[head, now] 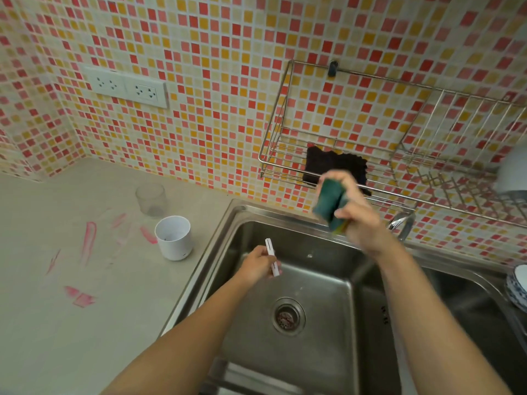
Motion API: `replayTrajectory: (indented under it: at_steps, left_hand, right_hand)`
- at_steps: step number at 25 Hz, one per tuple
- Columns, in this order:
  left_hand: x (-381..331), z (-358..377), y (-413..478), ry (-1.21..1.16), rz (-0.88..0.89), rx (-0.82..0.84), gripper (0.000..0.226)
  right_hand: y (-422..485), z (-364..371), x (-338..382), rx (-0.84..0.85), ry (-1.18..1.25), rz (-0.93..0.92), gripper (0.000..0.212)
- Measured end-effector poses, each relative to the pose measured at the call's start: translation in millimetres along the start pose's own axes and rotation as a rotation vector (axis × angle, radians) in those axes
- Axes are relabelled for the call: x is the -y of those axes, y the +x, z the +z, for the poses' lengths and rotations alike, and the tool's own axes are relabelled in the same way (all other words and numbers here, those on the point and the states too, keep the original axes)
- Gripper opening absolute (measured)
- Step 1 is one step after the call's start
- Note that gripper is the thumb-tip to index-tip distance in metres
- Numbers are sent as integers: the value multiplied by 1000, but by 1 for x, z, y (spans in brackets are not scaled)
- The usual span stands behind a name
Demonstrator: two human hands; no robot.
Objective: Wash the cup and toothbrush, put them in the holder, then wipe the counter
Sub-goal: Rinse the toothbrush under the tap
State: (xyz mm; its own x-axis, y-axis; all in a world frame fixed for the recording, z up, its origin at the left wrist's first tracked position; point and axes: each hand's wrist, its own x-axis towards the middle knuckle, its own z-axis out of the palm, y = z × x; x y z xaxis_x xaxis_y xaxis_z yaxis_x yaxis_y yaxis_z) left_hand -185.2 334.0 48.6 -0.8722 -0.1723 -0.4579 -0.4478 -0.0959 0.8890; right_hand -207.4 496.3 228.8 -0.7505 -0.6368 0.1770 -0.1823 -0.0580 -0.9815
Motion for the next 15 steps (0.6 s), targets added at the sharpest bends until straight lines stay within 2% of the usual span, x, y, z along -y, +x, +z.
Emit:
replayTrajectory:
  at_steps: [1,2,4,6,8,11,14,15]
  left_hand:
    - [-2,0,-1,-3,12,4,16]
    - [-4,-1,-1,-2,27,2,17]
    - [-7,-5,-4,-2,54,-13,16]
    - [-9,-12,-7,-1,94,-36,11]
    - [-7,-19,-7,16,121,-54,9]
    - [-4,-26,-10,53,161,-95,9]
    - [-3,-31,-12,81,196,-110,8]
    - [-3,-32,-11,94,197,-110,8]
  right_hand:
    - [15,-3,17,-72,42,-26,45]
    - [33,-5,33,-170,-19,-36,43]
    - [75,-8,48,-393,-430,-31,45]
    - [114,-10,42,-490,-806,-47,50]
    - [141,-7,24,-417,-1145,-50,44]
    - [164,-7,-6,-156,-1497,84,41]
    - [182,-9,-16,104,-1648,206,26]
    - [186,-9,-16,178,-1632,246,31]
